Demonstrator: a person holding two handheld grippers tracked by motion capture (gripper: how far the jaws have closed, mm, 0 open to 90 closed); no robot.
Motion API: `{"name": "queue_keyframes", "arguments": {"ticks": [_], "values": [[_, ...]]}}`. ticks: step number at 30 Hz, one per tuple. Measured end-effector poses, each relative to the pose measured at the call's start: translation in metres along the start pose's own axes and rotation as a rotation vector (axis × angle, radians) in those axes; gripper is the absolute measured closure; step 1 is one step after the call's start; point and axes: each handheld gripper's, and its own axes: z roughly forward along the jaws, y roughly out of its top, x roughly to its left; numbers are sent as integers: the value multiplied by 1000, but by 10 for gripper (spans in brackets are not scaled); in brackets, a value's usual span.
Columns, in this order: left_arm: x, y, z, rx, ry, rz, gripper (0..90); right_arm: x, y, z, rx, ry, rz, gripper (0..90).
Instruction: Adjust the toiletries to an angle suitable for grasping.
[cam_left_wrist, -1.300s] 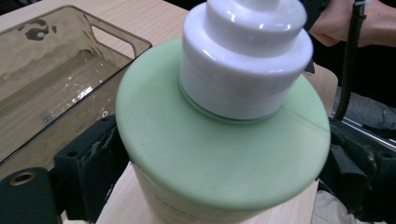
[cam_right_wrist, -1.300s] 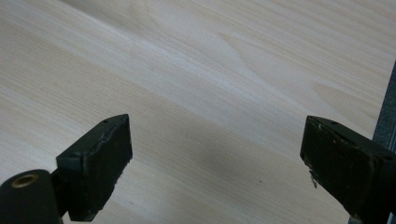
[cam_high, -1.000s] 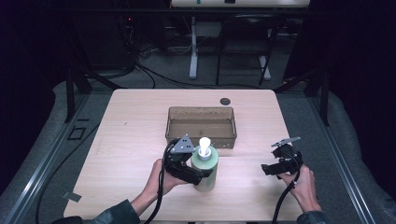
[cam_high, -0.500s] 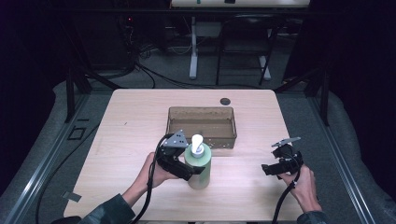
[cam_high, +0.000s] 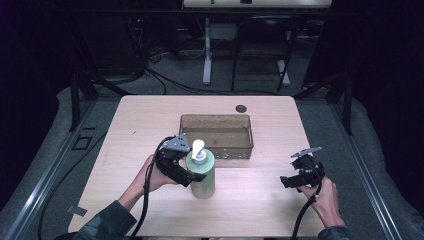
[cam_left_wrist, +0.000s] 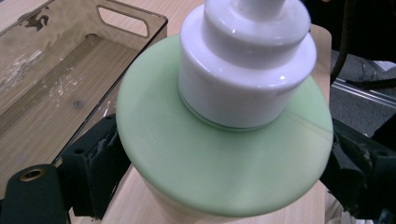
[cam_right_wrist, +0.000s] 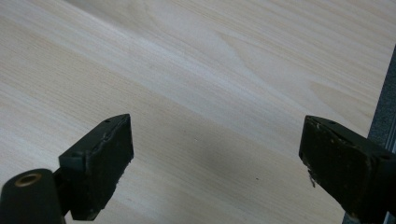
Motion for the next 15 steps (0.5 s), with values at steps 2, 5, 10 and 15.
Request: {"name": "queue_keyframes", "arguments": {"ticks": [2, 5, 10, 15], "values": [[3, -2, -2, -2, -4, 4, 113, 0, 0, 0, 2, 0, 1, 96], [5, -4, -3, -21, 4, -10, 112, 0, 0, 0, 3, 0, -1, 96], [-3, -8, 4, -37, 53, -48, 96, 0, 0, 0, 0, -2, -2, 96], [-13, -10, 8, -51, 122, -58, 72, -1, -1, -1, -1, -5, 2, 96]]}}
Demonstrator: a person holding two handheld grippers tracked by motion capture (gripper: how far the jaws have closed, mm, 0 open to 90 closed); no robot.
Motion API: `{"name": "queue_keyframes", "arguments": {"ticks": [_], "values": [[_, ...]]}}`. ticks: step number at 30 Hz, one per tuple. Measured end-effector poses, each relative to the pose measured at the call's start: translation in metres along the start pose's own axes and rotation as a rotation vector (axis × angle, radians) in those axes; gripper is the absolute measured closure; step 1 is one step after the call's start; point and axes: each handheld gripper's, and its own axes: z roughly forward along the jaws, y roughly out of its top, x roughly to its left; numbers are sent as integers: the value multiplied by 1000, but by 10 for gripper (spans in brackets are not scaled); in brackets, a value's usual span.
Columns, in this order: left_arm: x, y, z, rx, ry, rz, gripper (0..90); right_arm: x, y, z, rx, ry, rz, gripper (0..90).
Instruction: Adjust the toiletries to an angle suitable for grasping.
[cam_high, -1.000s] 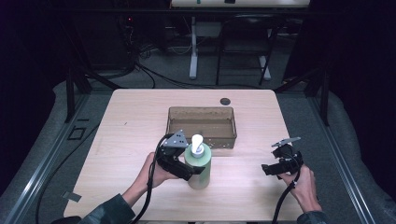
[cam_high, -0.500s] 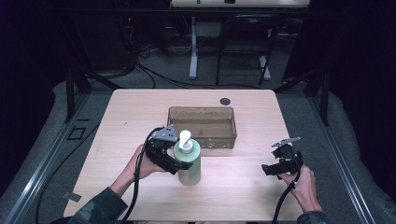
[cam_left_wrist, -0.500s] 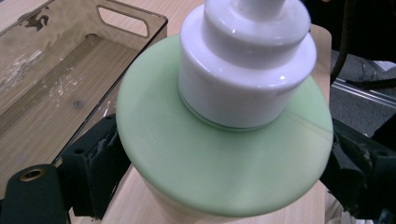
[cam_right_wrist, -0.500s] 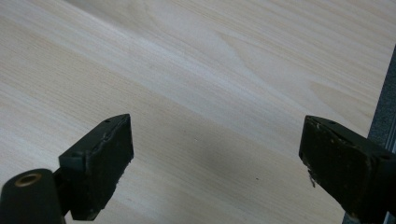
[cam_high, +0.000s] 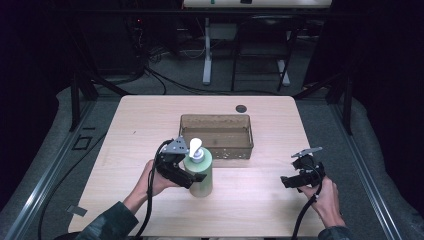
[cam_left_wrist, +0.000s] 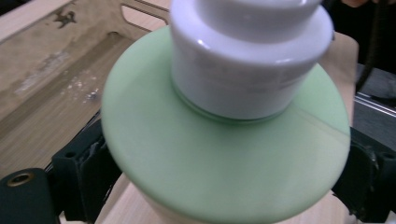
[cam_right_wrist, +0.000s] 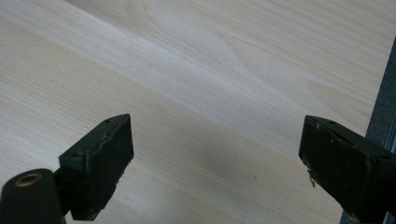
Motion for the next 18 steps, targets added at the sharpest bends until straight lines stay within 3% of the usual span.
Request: {"name": "queue_keyframes", "arguments": {"ticks": [2, 8, 13, 18], "values": [[-6, -1, 0, -27, 46, -31, 69, -1, 0, 0, -1, 3, 1, 96], [-11, -2, 0, -50, 97, -38, 113, 0, 0, 0, 0, 3, 0, 96], [-8, -3, -1, -46, 85, -32, 119, -1, 0, 0, 1, 4, 0, 96], [1, -2, -3, -33, 40, -3, 120, -1, 0, 1, 0, 7, -1, 97]]}}
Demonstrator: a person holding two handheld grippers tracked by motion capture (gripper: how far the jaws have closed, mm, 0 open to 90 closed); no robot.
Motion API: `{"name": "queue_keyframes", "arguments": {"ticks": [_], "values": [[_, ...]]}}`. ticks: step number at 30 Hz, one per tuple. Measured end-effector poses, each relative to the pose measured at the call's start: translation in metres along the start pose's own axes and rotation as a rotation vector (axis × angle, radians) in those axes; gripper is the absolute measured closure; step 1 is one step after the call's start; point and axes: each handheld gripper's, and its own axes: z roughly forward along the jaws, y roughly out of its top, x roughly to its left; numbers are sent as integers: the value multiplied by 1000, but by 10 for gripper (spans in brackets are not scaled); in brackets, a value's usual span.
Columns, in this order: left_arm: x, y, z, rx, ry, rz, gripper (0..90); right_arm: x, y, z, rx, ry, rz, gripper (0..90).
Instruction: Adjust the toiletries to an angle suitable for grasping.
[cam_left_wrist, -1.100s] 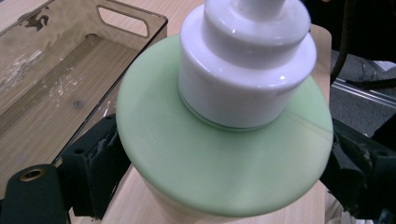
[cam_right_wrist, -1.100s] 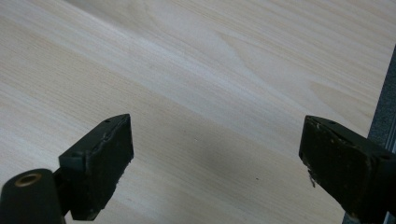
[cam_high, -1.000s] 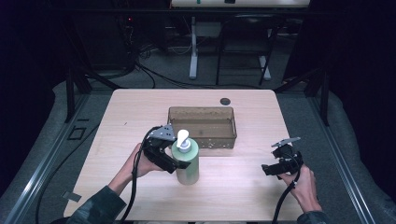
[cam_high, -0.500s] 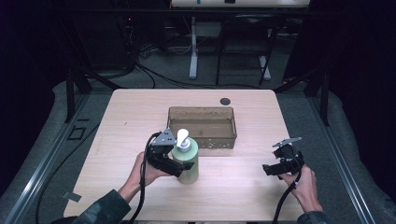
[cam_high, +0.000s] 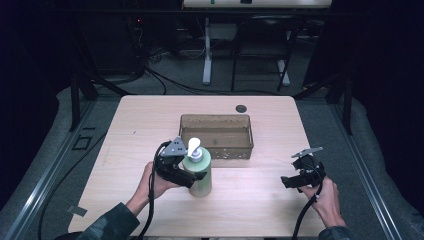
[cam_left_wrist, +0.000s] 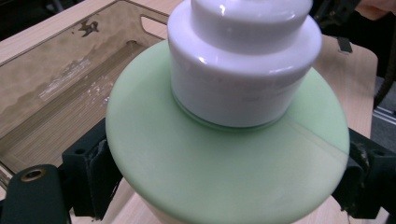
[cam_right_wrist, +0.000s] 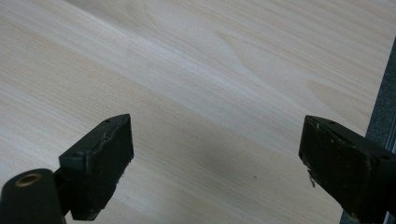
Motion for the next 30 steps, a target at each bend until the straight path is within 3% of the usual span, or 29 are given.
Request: {"name": "queue_keyframes", "arguments": {"ticks": [2, 9, 21, 26, 30], "values": [[9, 0, -2, 11, -37, 18, 121, 0, 0, 0, 0, 3, 1, 97], [28, -1, -8, 30, -92, 42, 121, 1, 0, 1, 6, -2, -5, 98], [51, -4, -19, 56, -132, 91, 121, 2, 1, 2, 10, -3, -11, 99], [61, -6, -23, 64, -133, 89, 120, 2, 1, 2, 11, -3, -12, 100], [60, -5, -24, 83, -131, 89, 115, 3, 1, 2, 14, -4, -18, 99]]}}
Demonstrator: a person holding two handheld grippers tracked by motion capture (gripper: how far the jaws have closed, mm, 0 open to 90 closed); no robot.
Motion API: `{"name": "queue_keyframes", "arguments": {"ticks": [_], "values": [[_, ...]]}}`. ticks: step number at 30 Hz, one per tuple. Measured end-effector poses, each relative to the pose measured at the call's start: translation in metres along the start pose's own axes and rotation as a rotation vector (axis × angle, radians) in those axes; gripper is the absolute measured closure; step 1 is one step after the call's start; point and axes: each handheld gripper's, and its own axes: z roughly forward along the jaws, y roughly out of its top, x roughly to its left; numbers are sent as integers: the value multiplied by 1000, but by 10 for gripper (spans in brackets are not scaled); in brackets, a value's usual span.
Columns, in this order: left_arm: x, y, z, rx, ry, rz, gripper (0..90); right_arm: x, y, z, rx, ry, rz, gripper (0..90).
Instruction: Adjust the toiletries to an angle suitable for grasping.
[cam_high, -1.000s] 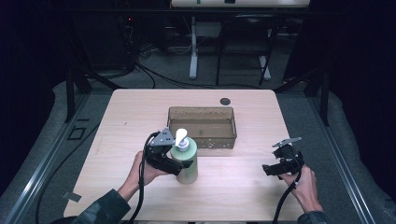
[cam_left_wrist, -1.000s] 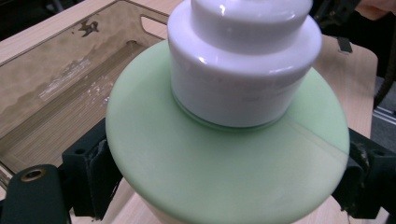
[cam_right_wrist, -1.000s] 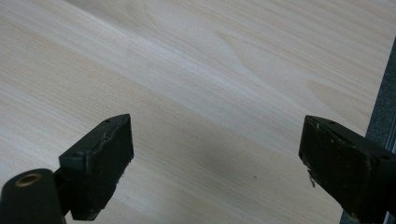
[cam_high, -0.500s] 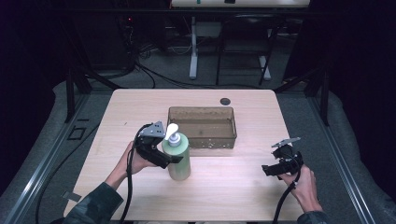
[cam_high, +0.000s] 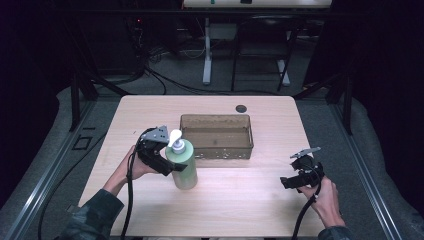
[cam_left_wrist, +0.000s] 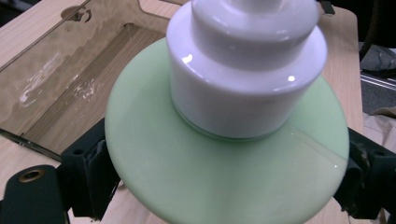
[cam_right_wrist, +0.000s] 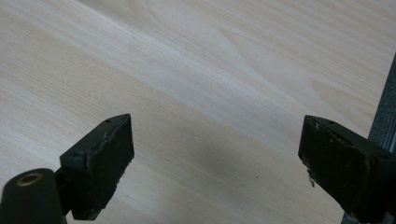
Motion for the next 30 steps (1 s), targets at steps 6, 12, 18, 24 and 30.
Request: {"name": "queue_keyframes", "arguments": {"ticks": [6, 12, 18, 24, 30], "values": [[-5, 5, -6, 39, 24, -31, 88, 1, 0, -1, -1, -5, -11, 100], [-10, 10, -14, 62, 51, -75, 3, 1, 0, 0, 5, -1, -11, 100], [-13, 14, -28, 55, 63, -106, 1, 1, 0, 0, 8, 0, -11, 99], [-17, 20, -41, 71, 78, -121, 1, 2, 0, 1, 11, -1, -15, 100], [-23, 33, -54, 100, 101, -125, 1, 2, 0, 1, 15, -4, -18, 102]]}}
